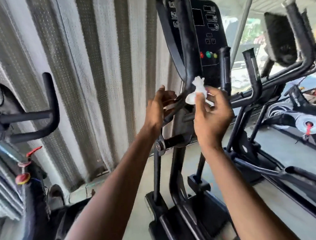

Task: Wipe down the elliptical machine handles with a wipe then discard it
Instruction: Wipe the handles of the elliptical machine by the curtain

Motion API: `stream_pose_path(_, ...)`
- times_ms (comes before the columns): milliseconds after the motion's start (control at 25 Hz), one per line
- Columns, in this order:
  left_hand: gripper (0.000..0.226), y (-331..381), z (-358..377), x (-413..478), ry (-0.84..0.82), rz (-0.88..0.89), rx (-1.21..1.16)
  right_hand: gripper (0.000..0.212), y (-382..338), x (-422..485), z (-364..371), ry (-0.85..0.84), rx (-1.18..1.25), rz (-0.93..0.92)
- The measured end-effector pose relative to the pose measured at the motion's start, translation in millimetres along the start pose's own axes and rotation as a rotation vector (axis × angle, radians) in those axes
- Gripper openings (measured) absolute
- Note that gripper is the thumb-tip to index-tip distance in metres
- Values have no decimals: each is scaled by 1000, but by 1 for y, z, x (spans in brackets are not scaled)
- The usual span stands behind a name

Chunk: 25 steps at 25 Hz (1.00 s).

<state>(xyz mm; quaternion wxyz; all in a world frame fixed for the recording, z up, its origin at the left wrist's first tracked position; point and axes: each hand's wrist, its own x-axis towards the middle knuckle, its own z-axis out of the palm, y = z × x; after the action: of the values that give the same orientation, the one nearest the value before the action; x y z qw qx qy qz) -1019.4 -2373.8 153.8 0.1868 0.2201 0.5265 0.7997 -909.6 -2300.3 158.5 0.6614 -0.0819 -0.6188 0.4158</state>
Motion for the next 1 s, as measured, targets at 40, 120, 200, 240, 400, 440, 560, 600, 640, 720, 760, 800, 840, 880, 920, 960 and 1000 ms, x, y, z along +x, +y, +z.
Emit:
stream_pose_path(40, 45, -1, 2, -2, 41, -39, -76, 15, -4, 4, -4, -64, -171, -219)
stream_pose_path(120, 44, -2, 7, -6, 136, -117, -206, 20, -7, 12, -8, -187, -431, -552)
stream_pose_path(200, 43, -3, 13, -11, 174, -175, -285, 19, -5, 17, -7, -323, -599, -668)
stream_pose_path(240, 43, -4, 14, -12, 177, -205, -313, 18, -6, 17, -6, -375, -662, -692)
stream_pose_path(400, 35, -17, 2, -3, 192, -203, -328, 13, -6, 18, 0, -561, -906, -769)
stream_pose_path(440, 29, -25, -2, 4, 211, -167, -245, 15, -7, 17, 3, -620, -975, -777)
stream_pose_path(560, 32, -46, -10, 26, 190, -104, 174, 26, -11, 9, 22, -764, -1059, -651)
stream_pose_path(600, 35, -53, -12, 31, 151, -97, 282, 19, -11, 5, 28, -816, -1087, -640)
stream_pose_path(640, 39, -58, -15, 35, 112, -88, 362, 11, -10, 2, 31, -884, -1140, -669)
stream_pose_path(720, 45, -71, -23, 48, 48, -54, 448, 4, -7, 3, 32, -987, -1216, -759)
stream_pose_path(760, 46, -77, -26, 55, 29, -25, 487, 2, -8, 6, 34, -1028, -1266, -789)
stream_pose_path(800, 44, -83, -29, 61, 17, 6, 528, 4, -8, 7, 37, -1073, -1327, -787)
stream_pose_path(840, 42, -90, -32, 67, 3, 26, 563, 6, -9, 5, 44, -1108, -1398, -755)
stream_pose_path(880, 42, -94, -33, 73, -20, 39, 592, 7, -9, 3, 50, -1144, -1458, -691)
stream_pose_path(920, 43, -99, -33, 78, -45, 46, 622, 10, -8, 1, 56, -1169, -1489, -665)
stream_pose_path(960, 44, -103, -32, 82, -56, 60, 651, 13, -9, 1, 60, -1183, -1506, -665)
stream_pose_path(1000, 45, -106, -32, 86, -53, 80, 678, 17, -11, 3, 61, -1181, -1504, -670)
